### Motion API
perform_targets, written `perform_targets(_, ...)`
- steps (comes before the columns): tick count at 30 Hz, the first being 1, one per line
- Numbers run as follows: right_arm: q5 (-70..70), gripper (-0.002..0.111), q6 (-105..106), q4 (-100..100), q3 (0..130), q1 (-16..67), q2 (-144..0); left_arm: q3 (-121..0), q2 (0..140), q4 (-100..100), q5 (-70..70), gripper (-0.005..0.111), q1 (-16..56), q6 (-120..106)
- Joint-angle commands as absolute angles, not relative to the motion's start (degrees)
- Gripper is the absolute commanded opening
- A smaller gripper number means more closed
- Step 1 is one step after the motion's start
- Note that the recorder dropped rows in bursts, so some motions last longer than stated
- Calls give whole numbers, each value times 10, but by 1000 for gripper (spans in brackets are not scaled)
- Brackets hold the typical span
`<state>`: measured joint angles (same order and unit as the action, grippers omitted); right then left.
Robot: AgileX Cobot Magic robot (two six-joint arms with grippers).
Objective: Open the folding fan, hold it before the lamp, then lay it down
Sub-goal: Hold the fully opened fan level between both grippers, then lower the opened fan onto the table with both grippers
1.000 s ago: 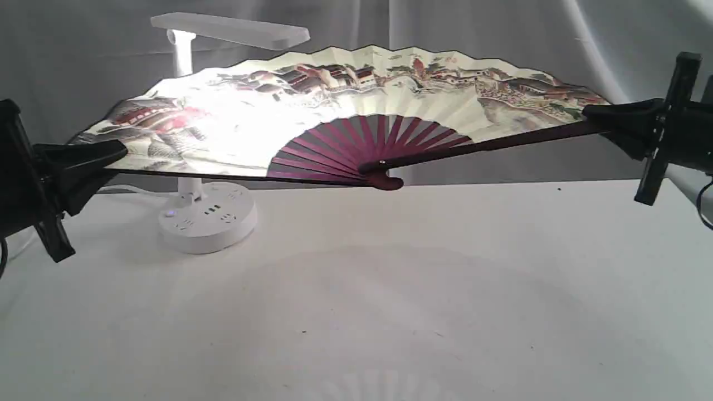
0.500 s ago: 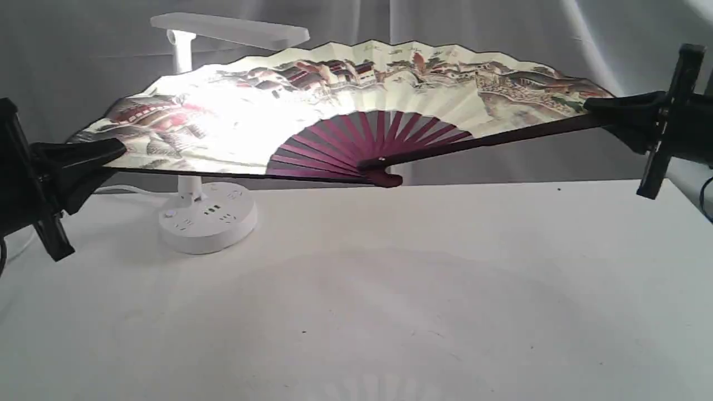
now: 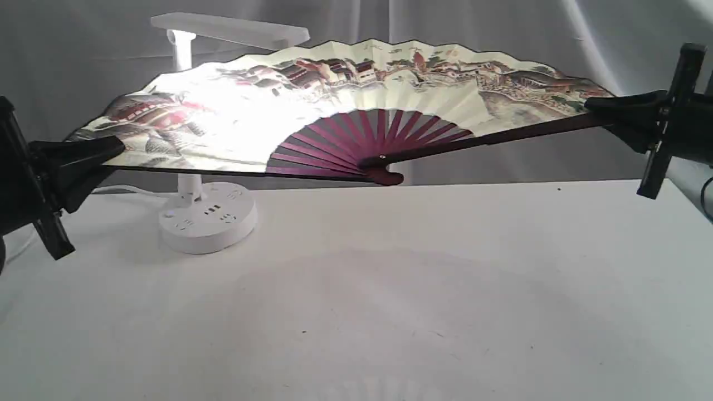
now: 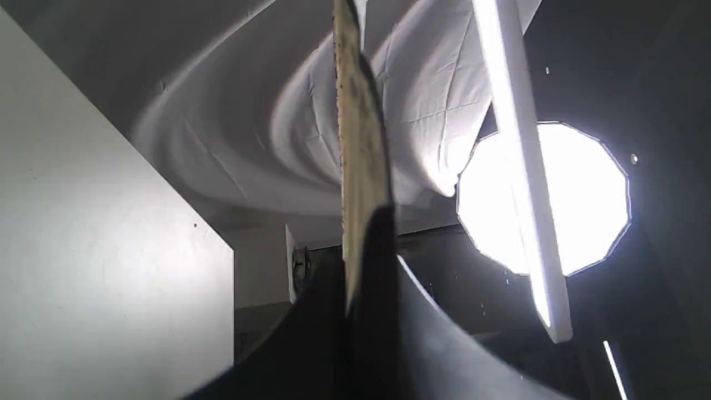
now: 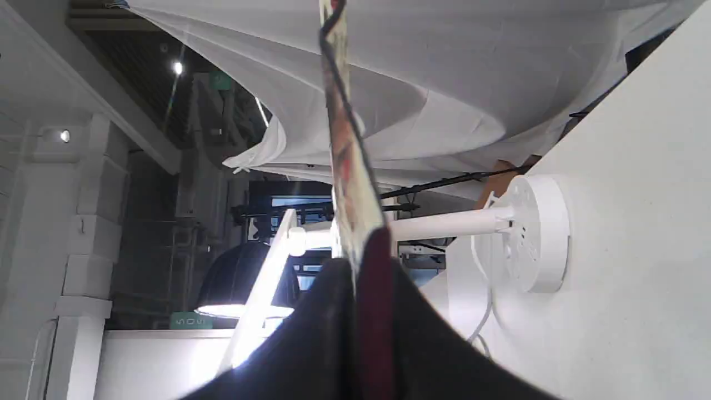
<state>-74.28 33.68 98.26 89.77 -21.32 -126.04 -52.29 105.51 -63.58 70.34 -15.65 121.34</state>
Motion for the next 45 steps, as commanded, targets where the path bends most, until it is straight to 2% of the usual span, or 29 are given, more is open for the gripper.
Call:
perform_targets(1,-700,0,347,999,900,-233,-1256,-522,1046,-577,696,0,-174,1226)
perform_targets(20,-700,0,383,970,899,-233,-1256,-522,1046,-667,642,0,-174,1226)
perform_targets(29,-700,0,482,999,800,-235,-1257,-463,1052,-683,596,0,-174,1170)
perform_targets(35,-700,0,542,999,754,-254,-1286,-460,1103,-681,700,0,-174,1151)
perform_targets(45,-700,0,650,986,738,-271,-1356,-446,1216,-671,700,0,-174,1018)
